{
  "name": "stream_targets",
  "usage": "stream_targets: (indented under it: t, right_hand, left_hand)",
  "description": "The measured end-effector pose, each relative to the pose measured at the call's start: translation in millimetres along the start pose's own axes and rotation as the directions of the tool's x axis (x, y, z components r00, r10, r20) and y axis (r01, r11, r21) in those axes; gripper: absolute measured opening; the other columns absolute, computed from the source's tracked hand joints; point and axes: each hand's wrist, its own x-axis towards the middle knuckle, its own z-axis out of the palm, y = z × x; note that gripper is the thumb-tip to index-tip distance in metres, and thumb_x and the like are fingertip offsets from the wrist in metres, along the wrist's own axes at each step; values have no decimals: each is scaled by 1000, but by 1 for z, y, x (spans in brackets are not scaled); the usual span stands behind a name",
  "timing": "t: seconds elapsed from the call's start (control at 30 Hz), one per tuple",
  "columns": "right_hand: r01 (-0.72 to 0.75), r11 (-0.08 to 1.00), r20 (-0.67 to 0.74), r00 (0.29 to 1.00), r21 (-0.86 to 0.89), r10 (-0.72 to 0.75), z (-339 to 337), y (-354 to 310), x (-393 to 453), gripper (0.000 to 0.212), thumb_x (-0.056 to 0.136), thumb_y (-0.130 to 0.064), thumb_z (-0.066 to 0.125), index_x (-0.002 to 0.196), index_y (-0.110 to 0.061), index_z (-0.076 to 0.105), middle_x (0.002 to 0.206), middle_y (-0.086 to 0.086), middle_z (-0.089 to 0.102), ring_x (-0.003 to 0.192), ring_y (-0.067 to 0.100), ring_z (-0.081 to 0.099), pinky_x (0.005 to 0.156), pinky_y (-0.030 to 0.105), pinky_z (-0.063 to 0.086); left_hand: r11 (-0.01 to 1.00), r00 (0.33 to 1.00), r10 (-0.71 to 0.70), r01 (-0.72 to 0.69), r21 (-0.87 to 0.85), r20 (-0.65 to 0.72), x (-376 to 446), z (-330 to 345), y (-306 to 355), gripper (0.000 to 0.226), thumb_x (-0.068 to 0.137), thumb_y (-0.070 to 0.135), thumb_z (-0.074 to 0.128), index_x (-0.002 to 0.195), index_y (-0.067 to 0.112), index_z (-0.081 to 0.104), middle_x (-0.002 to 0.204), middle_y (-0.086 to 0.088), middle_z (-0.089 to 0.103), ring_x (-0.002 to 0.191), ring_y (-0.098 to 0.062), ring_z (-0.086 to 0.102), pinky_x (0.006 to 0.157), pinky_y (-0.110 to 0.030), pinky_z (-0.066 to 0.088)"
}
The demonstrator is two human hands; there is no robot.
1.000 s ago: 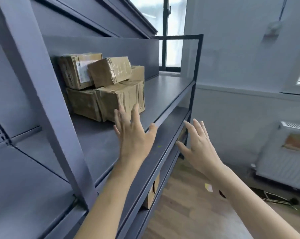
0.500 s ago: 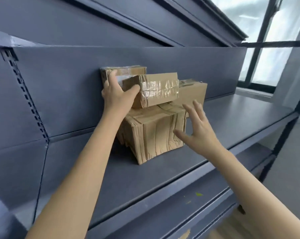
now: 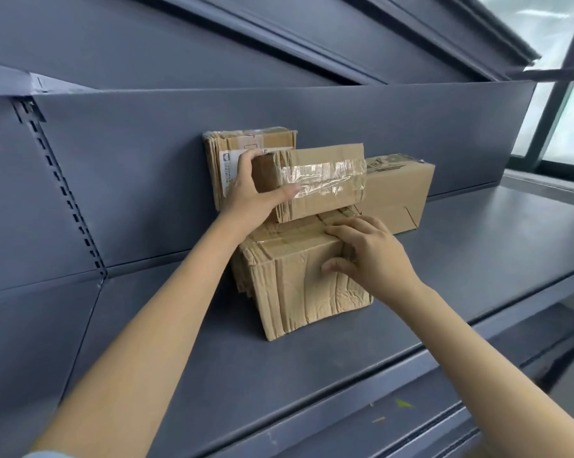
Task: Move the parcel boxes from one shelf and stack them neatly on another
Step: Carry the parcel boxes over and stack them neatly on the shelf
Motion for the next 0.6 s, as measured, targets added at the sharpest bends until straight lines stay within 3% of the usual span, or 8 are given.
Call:
stream_targets:
  t: [0.17, 0.3, 0.4, 0.53, 0.6]
  right_hand:
    - [-22, 1000, -95, 995, -17, 20, -2, -4, -7, 50, 66, -38, 75, 105, -8, 72, 106, 7, 71, 100, 38, 60, 76, 41, 51]
    - [-49, 999, -127, 991, -14, 47, -15, 2, -21, 42, 68, -23, 82, 106, -8, 72, 106, 8, 71, 100, 38, 60, 75, 45, 53]
    - [-91, 995, -164, 983, -30, 85, -34, 20, -35, 37, 67, -15, 83, 102, -5, 73, 102, 13, 72, 98, 41, 61, 83, 44, 49]
    - [-235, 971, -181, 957, -33, 226, -61, 44, -51, 38, 66, -10, 83, 101, -1, 72, 103, 19, 70, 102, 43, 58, 89, 41, 43]
    - [-295, 954, -165, 945, -48, 284, -70, 54, -53, 38, 67, -11, 82, 102, -1, 72, 104, 20, 70, 101, 44, 57, 88, 43, 43]
  left_hand:
    - [990, 974, 111, -125, -61, -199, -20, -40, 3, 63, 58, 49, 79, 109, 54, 41, 124, 6, 52, 114, -14, 50, 99, -43, 44]
    - [962, 923, 80, -170, -213, -376, -55, -76, 4, 62, 67, 31, 80, 114, 45, 42, 119, 15, 53, 107, -3, 54, 95, -39, 49]
    - [943, 883, 52, -198, -269, -467, -86, -85, 0, 60, 72, 18, 77, 114, 41, 41, 118, 9, 54, 98, 1, 55, 86, -32, 52]
    - [969, 917, 24, -119, -215, -397, -122, -93, -10, 67, 64, 12, 81, 102, 50, 41, 111, 9, 55, 95, -5, 56, 78, -34, 50]
    - [985, 944, 4, -60, -161, -329, -140, -100, -18, 71, 65, 3, 82, 103, 49, 42, 107, 10, 55, 90, 2, 56, 75, -27, 48]
